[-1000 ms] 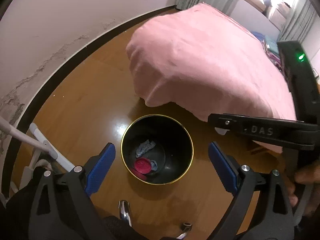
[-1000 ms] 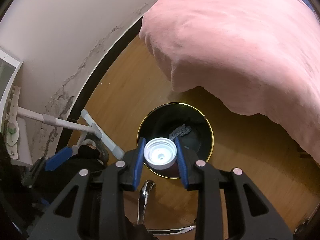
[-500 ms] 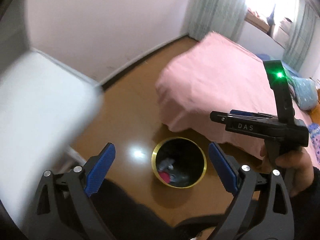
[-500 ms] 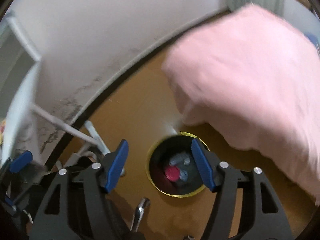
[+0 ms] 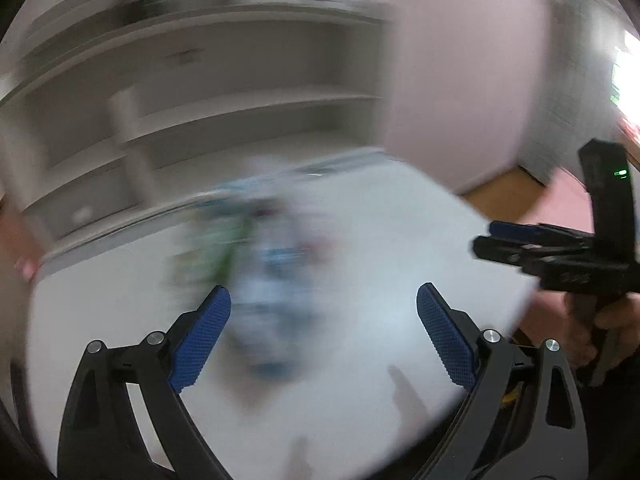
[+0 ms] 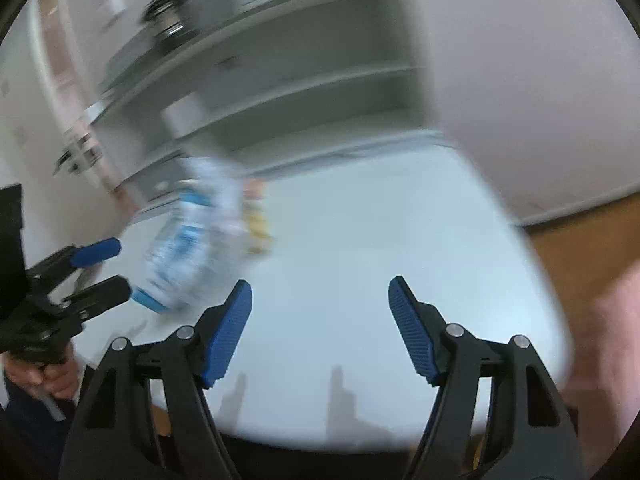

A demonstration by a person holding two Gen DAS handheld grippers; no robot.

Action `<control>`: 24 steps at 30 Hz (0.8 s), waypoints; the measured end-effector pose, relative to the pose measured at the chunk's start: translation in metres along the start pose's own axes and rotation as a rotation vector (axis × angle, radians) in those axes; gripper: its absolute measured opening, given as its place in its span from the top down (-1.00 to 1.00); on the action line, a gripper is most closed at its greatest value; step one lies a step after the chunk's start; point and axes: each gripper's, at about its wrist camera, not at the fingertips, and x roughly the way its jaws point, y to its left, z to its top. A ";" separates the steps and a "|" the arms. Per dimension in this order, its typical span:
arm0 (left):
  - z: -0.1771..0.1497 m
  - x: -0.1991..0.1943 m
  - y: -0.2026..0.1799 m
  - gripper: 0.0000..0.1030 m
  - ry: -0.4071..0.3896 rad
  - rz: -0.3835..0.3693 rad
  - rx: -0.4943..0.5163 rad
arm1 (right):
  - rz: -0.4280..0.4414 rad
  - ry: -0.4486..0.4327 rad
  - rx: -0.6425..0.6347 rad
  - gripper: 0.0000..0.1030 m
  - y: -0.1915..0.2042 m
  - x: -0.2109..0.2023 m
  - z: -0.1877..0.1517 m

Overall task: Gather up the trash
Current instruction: 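Grasp the green box with left tool while right tool grasps the clear plastic bag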

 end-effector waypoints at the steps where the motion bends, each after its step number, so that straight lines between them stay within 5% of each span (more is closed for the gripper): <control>1: -0.003 -0.001 0.017 -0.77 -0.003 0.018 -0.030 | 0.008 0.011 -0.024 -0.33 0.009 0.014 0.009; 8: -0.033 0.018 0.121 -0.77 0.058 0.090 -0.194 | 0.009 0.116 -0.153 -0.33 0.057 0.102 0.044; 10: -0.035 0.024 0.126 -0.77 0.067 0.084 -0.182 | 0.009 0.129 -0.163 -0.26 0.058 0.112 0.045; 13: -0.028 0.039 0.121 -0.77 0.076 0.077 -0.114 | -0.002 0.141 -0.184 0.40 0.062 0.118 0.046; 19: -0.023 0.065 0.095 -0.72 0.081 0.068 -0.020 | 0.024 0.052 -0.190 0.45 0.067 0.082 0.042; 22: -0.025 0.076 0.092 -0.03 0.107 0.064 -0.022 | 0.032 0.037 -0.190 0.45 0.067 0.068 0.040; 24: -0.026 0.081 0.097 0.59 0.119 0.029 -0.051 | 0.037 0.039 -0.181 0.45 0.063 0.062 0.036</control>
